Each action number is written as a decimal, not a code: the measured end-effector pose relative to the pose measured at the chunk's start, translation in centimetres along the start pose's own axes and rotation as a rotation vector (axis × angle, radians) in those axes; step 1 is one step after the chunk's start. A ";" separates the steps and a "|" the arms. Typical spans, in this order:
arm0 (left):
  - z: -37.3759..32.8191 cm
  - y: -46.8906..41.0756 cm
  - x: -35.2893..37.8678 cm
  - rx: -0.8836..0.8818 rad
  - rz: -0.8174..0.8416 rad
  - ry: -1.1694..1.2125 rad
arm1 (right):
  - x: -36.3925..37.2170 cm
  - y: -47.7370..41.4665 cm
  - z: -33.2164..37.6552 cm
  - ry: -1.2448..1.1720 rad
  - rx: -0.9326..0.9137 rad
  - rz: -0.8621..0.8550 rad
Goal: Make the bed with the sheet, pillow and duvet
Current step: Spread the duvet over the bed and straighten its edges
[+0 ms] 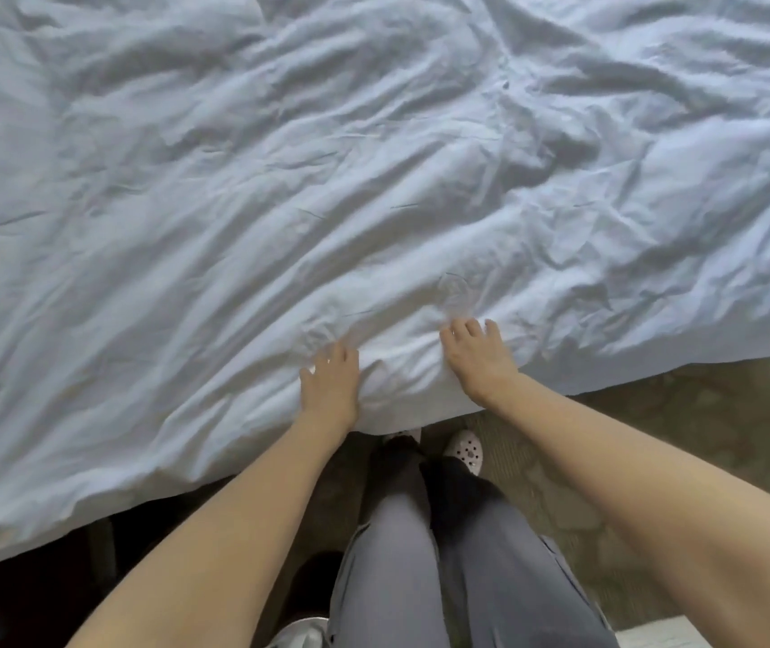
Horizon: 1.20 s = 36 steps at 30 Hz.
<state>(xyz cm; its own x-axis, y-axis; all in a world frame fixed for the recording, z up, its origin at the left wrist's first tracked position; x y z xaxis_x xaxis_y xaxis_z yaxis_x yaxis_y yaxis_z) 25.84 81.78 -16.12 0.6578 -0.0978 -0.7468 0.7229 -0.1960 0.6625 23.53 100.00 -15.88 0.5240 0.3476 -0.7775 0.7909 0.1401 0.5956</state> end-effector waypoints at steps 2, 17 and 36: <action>0.0 -0.8 0.2 0.006 -0.020 -0.029 | 0.2 -1.2 -0.4 0.006 -0.063 -0.034; -0.4 -2.1 -0.2 0.260 0.376 -0.047 | -1.0 -1.6 -2.6 -0.177 -0.233 0.367; 5.2 0.8 1.7 0.141 0.451 -0.138 | 2.0 -0.4 2.5 0.025 -0.431 0.409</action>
<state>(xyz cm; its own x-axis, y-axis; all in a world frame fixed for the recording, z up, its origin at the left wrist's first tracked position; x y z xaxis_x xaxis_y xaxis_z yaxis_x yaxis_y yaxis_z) 26.42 76.35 -17.15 0.8576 -0.3297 -0.3947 0.3309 -0.2337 0.9143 25.06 98.33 -18.18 0.7474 0.4735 -0.4661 0.3245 0.3520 0.8780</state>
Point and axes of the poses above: each hand's wrist, its own y-axis away from the middle knuckle, its own x-axis out of the palm, z = x × y, the point moved 1 cm from there along -y, towards the middle knuckle, and after that the axes turned 7 degrees about x, right-handed, at the moved point
